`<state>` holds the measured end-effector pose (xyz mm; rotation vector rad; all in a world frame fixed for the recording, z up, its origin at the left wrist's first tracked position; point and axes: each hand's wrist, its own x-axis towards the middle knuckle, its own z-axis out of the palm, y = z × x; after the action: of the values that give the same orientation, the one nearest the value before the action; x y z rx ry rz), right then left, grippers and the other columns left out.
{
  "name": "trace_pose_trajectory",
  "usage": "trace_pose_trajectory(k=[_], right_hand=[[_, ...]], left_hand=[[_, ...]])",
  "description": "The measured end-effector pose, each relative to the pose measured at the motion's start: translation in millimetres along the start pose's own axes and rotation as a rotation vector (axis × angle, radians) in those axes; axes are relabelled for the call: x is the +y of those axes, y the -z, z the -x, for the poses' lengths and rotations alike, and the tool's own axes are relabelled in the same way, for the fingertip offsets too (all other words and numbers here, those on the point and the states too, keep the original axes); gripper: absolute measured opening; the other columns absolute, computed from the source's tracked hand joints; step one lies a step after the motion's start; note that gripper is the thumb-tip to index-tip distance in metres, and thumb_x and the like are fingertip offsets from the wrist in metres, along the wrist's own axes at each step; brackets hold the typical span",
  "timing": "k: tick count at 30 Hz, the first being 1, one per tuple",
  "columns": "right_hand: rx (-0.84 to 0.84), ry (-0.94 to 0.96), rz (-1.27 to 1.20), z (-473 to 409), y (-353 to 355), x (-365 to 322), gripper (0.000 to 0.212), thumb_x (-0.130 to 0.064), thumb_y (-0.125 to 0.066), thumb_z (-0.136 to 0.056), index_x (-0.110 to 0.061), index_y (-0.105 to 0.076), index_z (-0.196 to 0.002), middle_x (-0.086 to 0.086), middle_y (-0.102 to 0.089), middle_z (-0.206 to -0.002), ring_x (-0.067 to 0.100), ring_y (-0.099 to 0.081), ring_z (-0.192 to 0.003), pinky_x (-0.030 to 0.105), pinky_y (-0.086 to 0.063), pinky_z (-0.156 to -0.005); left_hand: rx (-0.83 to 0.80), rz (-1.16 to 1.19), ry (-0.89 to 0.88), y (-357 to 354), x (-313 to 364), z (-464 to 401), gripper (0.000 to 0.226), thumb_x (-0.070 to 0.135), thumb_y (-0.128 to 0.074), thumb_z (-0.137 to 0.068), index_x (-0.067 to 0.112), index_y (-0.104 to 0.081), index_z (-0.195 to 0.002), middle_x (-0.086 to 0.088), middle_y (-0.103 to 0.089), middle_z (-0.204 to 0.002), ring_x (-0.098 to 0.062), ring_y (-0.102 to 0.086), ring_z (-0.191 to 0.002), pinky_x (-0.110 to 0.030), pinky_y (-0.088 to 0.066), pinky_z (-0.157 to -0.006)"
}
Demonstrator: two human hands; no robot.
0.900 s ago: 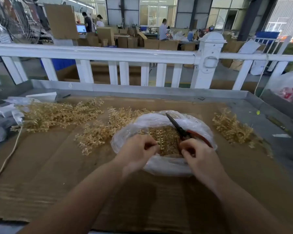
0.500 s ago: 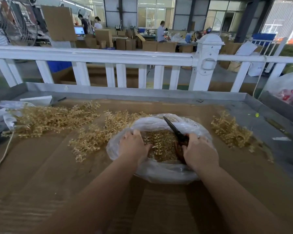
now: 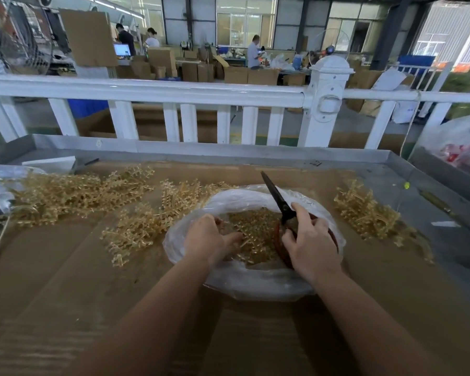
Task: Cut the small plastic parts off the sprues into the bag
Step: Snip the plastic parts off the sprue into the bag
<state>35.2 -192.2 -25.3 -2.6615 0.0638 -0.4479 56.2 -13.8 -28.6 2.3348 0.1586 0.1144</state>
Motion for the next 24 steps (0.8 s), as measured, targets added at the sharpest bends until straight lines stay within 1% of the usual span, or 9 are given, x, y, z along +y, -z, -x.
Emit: trace_pose_trajectory(k=[3,5,8,12,14,17,18,21,24], right_hand=[[0.016,0.011,-0.163,-2,-1,0,0.053,-0.028,-0.051,-0.094,-0.028,-0.033,-0.144,0.016,-0.051,-0.12,0.02,-0.051,-0.09,0.024,-0.039,-0.078],[-0.004,0.037,-0.261,-3,-2,0,0.058,-0.024,-0.06,-0.09,-0.025,-0.037,-0.143,0.011,-0.055,-0.12,0.022,-0.054,-0.102,0.027,-0.044,-0.088],[0.0,0.046,-0.346,-2,-4,0,0.058,-0.014,-0.066,-0.086,-0.023,-0.044,-0.139,0.003,-0.058,-0.122,0.02,-0.052,-0.116,0.029,-0.042,-0.1],[0.025,0.051,-0.415,0,-9,0,0.052,-0.012,-0.067,-0.086,-0.02,-0.051,-0.134,-0.001,-0.06,-0.121,0.017,-0.051,-0.118,0.029,-0.041,-0.101],[0.012,0.052,-0.423,1,-11,1,0.05,-0.014,-0.067,-0.086,-0.02,-0.052,-0.133,-0.002,-0.061,-0.121,0.017,-0.051,-0.119,0.027,-0.04,-0.1],[0.009,0.063,-0.433,3,-14,2,0.049,-0.016,-0.067,-0.086,-0.019,-0.052,-0.133,-0.004,-0.061,-0.122,0.014,-0.052,-0.117,0.017,-0.036,-0.095],[0.012,0.066,-0.441,4,-14,2,0.049,-0.016,-0.067,-0.086,-0.019,-0.052,-0.133,-0.005,-0.061,-0.122,0.012,-0.053,-0.116,0.013,-0.035,-0.093],[0.018,0.065,-0.488,6,-15,4,0.05,-0.012,-0.068,-0.085,-0.018,-0.052,-0.133,-0.01,-0.059,-0.117,0.003,-0.051,-0.109,0.002,-0.031,-0.088],[0.01,0.065,-0.524,9,-16,4,0.051,-0.01,-0.068,-0.085,-0.02,-0.052,-0.132,-0.016,-0.054,-0.112,0.002,-0.051,-0.108,0.005,-0.032,-0.089]], left_hand=[[0.021,0.168,-0.026,-2,7,3,0.025,0.035,-0.069,-0.084,0.013,-0.057,-0.088,0.001,-0.062,-0.076,-0.014,-0.058,-0.071,-0.032,-0.05,-0.069],[0.019,0.26,-0.021,-3,12,4,0.024,0.034,-0.064,-0.087,0.014,-0.055,-0.081,-0.001,-0.063,-0.074,-0.016,-0.06,-0.07,-0.032,-0.05,-0.066],[-0.023,0.48,0.015,-5,19,6,0.03,0.027,-0.063,-0.088,-0.002,-0.057,-0.095,-0.02,-0.068,-0.092,-0.031,-0.066,-0.089,-0.047,-0.053,-0.084],[-0.043,0.639,0.065,-10,19,8,0.036,0.018,-0.065,-0.088,-0.012,-0.053,-0.105,-0.028,-0.065,-0.104,-0.037,-0.063,-0.1,-0.053,-0.05,-0.09],[-0.039,0.639,0.076,-13,14,9,0.033,0.018,-0.071,-0.083,-0.005,-0.056,-0.101,-0.021,-0.068,-0.1,-0.032,-0.066,-0.095,-0.046,-0.054,-0.087],[-0.028,0.636,0.049,-17,8,10,0.028,0.015,-0.079,-0.075,0.011,-0.058,-0.092,-0.003,-0.069,-0.087,-0.014,-0.067,-0.083,-0.019,-0.055,-0.067],[-0.03,0.64,0.045,-18,7,9,0.029,0.014,-0.08,-0.074,0.012,-0.057,-0.092,-0.001,-0.069,-0.087,-0.011,-0.066,-0.081,-0.016,-0.053,-0.065],[-0.028,0.614,0.055,-21,6,8,0.031,0.013,-0.079,-0.076,0.008,-0.059,-0.099,-0.007,-0.07,-0.094,-0.016,-0.067,-0.088,-0.031,-0.056,-0.081],[-0.026,0.574,0.064,-22,7,6,0.035,0.015,-0.077,-0.078,0.003,-0.059,-0.105,-0.011,-0.07,-0.099,-0.024,-0.066,-0.095,-0.043,-0.054,-0.089]])
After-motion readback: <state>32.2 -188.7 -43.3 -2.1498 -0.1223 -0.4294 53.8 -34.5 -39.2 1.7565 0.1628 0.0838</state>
